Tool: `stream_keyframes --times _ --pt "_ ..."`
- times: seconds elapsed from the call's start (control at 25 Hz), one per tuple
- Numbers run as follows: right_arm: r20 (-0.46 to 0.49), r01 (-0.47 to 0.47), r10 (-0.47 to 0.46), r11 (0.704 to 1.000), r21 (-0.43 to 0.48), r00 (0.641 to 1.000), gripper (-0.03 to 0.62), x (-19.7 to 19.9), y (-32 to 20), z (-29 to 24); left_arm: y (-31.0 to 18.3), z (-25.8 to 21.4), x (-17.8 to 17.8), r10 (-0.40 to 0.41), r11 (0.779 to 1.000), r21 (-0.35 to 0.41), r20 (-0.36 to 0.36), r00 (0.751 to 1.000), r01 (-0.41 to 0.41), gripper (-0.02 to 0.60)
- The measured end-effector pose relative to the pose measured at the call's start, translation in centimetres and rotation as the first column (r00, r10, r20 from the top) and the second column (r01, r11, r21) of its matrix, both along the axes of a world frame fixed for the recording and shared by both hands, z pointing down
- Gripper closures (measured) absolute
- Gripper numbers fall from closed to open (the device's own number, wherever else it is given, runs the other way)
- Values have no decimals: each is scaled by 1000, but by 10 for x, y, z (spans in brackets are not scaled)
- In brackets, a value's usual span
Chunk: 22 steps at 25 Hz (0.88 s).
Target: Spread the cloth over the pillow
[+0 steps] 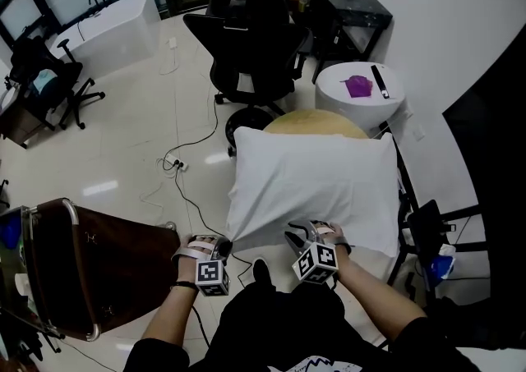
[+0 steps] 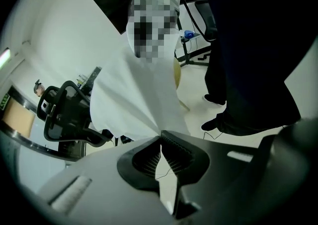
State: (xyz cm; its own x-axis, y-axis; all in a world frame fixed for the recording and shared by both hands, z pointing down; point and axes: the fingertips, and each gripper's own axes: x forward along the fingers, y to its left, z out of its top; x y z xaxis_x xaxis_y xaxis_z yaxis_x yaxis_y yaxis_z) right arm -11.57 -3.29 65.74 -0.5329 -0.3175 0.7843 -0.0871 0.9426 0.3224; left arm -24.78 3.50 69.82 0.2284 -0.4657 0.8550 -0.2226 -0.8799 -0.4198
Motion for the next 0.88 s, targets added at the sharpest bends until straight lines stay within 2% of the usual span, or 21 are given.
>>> stream_keyframes --times 0.24,0.36,0.52,0.64,0.76,0.88 --pt "15 10 -9 999 -42 1000 480 0 0 5 -7 21 7 -42 996 -81 -3 999 42 581" --pt "43 43 -42 999 -31 998 480 0 -5 -6 -14 28 5 -69 992 -102 -7 998 68 580" --pt "88 105 -104 994 -3 991 480 0 -13 -24 -14 20 1 -135 976 -176 -18 991 130 554" --pt "142 141 -142 990 20 980 480 2 -20 -43 -11 11 -5 -171 962 -216 6 985 168 523" --pt "181 179 -184 983 40 966 480 3 -24 -59 -10 -4 -17 -228 949 -218 21 974 227 500" --pt "222 182 -185 983 35 957 480 2 -29 -71 -18 -29 -32 -297 938 -184 0 955 292 500"
